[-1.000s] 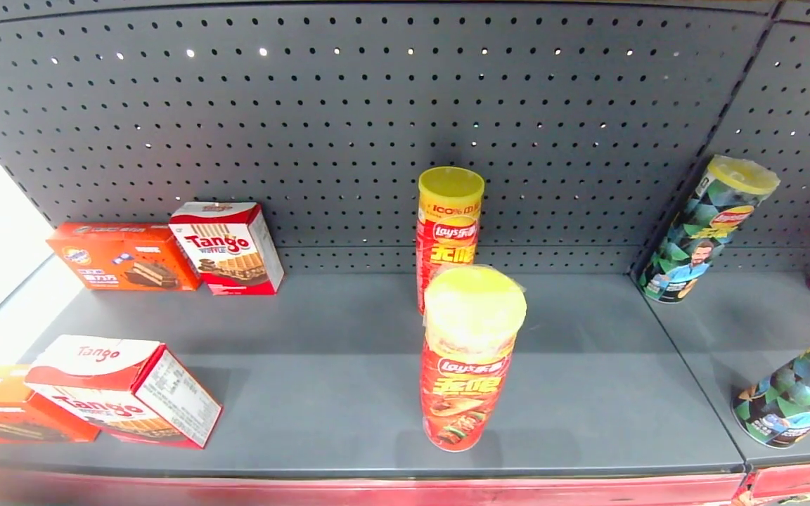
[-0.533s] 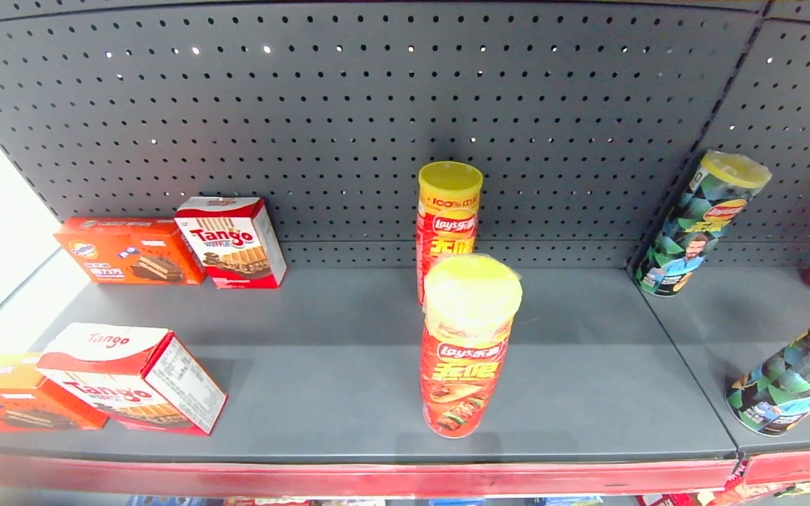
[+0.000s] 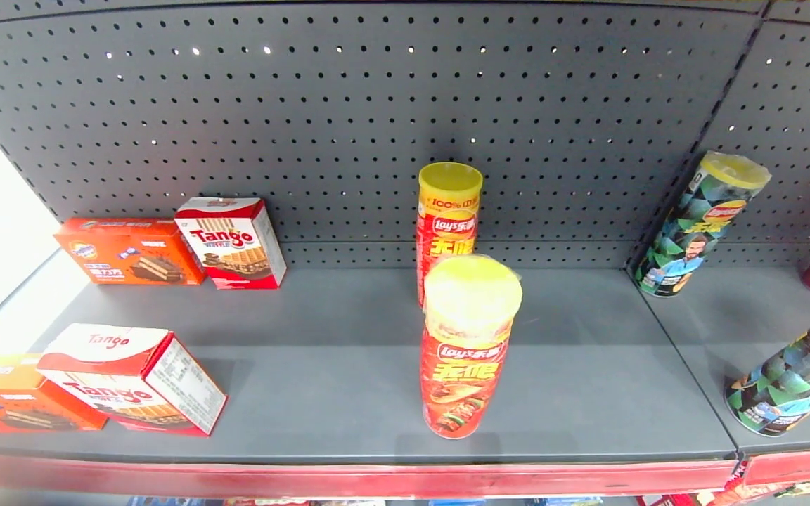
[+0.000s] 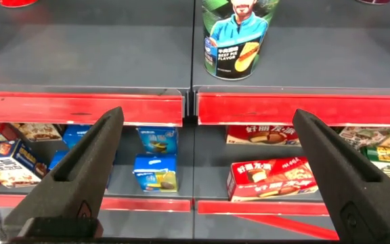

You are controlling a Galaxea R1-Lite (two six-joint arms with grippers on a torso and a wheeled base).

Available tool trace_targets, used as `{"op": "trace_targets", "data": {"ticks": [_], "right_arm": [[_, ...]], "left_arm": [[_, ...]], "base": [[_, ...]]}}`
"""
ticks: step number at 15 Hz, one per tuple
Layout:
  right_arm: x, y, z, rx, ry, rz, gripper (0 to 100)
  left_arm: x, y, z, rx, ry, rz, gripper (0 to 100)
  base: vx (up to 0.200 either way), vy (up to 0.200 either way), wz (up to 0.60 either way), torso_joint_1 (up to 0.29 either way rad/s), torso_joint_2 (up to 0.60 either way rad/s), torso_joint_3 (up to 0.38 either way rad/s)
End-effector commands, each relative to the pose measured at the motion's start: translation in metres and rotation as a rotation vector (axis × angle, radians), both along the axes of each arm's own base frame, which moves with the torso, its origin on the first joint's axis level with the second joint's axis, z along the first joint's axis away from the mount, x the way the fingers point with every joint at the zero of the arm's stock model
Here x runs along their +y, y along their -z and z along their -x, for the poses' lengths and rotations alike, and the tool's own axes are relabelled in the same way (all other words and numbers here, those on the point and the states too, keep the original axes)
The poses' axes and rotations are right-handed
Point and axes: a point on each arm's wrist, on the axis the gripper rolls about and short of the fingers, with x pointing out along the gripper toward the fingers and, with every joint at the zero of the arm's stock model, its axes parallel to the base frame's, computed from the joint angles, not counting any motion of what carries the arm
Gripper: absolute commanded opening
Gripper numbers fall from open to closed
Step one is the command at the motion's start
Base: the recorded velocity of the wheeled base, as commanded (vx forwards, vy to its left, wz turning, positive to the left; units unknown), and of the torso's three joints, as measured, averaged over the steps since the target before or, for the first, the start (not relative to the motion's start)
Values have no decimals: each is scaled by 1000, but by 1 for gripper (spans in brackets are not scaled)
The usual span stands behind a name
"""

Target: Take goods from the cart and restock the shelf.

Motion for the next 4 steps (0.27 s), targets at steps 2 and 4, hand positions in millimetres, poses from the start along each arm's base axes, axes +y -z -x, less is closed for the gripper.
{"op": "trace_targets", "data": {"ticks": [2,4], "right_arm": [[0,0,0,0,0,0,100],[0,0,0,0,0,0,100]], "left_arm": [[0,0,0,-1,-1,0,100],[0,0,0,-1,-1,0,100]], "base": [[0,0,0,0,0,0],[0,0,0,0,0,0]]}}
